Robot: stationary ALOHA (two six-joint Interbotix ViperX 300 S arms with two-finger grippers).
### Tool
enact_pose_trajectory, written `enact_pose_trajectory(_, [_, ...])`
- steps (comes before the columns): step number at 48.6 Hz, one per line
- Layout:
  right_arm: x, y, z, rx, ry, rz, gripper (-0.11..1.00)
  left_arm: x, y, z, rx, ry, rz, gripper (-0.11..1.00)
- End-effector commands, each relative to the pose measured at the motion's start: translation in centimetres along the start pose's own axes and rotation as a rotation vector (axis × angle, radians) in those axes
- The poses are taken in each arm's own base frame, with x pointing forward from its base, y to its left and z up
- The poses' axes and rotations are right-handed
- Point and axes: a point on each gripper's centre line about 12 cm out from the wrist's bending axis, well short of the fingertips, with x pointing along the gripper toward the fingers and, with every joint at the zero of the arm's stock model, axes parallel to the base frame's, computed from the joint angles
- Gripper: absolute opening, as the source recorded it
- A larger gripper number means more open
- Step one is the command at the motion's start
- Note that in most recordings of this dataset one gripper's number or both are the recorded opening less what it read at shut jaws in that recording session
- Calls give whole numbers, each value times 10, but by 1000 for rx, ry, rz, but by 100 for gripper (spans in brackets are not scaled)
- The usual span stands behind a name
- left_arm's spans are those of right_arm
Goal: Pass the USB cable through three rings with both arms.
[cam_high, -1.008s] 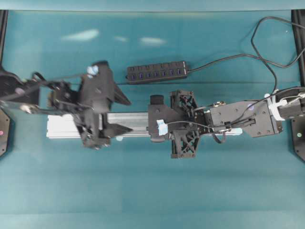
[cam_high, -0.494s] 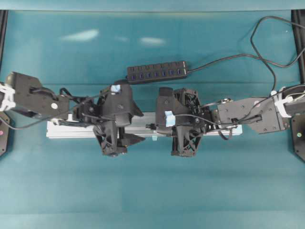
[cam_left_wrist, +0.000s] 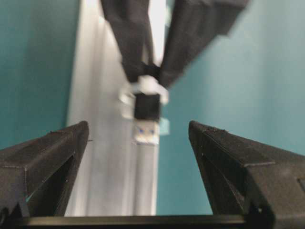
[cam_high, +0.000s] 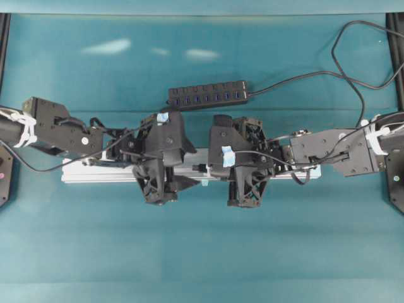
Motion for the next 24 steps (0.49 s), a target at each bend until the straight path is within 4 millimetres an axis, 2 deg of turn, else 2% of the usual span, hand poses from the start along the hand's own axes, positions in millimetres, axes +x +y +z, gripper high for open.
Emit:
enact_pose_trajectory(1, [-7, 3, 9, 10, -40, 10, -6, 1, -2, 9, 2, -33, -5, 93])
enact_pose_trajectory(12, [-7, 3, 9, 10, -39, 10, -6, 6, -2, 12, 2, -44, -6, 90])
enact_pose_trajectory(24, [-7, 3, 9, 9, -41, 10, -6, 11, -3, 8, 1, -30, -6, 79])
